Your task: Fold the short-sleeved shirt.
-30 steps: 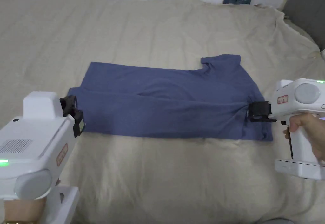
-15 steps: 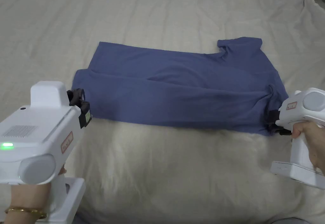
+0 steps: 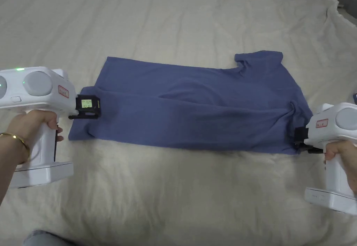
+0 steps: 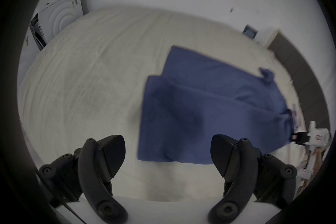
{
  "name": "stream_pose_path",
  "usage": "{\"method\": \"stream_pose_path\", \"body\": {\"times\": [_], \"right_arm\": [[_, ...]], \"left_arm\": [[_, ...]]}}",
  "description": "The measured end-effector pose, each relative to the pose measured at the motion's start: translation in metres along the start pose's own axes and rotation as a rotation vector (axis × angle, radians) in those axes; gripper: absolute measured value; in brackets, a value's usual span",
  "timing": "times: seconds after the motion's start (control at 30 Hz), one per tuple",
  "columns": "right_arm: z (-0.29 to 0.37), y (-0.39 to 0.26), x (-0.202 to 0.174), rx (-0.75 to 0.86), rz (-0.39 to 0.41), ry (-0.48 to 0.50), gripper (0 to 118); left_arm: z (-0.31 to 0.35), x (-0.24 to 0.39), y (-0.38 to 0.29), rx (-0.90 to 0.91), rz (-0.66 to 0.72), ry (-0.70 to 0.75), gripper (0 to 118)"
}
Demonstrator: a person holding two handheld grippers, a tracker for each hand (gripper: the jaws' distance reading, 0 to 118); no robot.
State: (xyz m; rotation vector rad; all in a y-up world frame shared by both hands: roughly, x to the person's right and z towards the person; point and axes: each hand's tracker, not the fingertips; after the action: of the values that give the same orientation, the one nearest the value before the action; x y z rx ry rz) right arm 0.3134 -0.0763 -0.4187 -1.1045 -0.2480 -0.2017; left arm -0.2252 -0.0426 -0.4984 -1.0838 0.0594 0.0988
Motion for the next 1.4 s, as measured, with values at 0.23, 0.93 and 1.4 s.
{"method": "stream_pose_path", "body": {"times": [0.23, 0.93, 1.4], "right_arm": [[-0.007, 0.001, 0.0, -0.013, 0.009, -0.005, 8], [0.059, 0.009, 0.014, 0.086, 0.054, 0.071, 8], [0.099, -0.116, 0.057, 0.054, 0.034, 0.13, 8]], "left_arm": [[-0.047, 0.009, -0.006, -0.145, -0.092, 0.091, 79], [0.055, -0.024, 0.003, 0.023, -0.026, -0.091, 0], [0.078, -0.062, -0.144, -0.021, -0.001, -0.135, 0]]}}
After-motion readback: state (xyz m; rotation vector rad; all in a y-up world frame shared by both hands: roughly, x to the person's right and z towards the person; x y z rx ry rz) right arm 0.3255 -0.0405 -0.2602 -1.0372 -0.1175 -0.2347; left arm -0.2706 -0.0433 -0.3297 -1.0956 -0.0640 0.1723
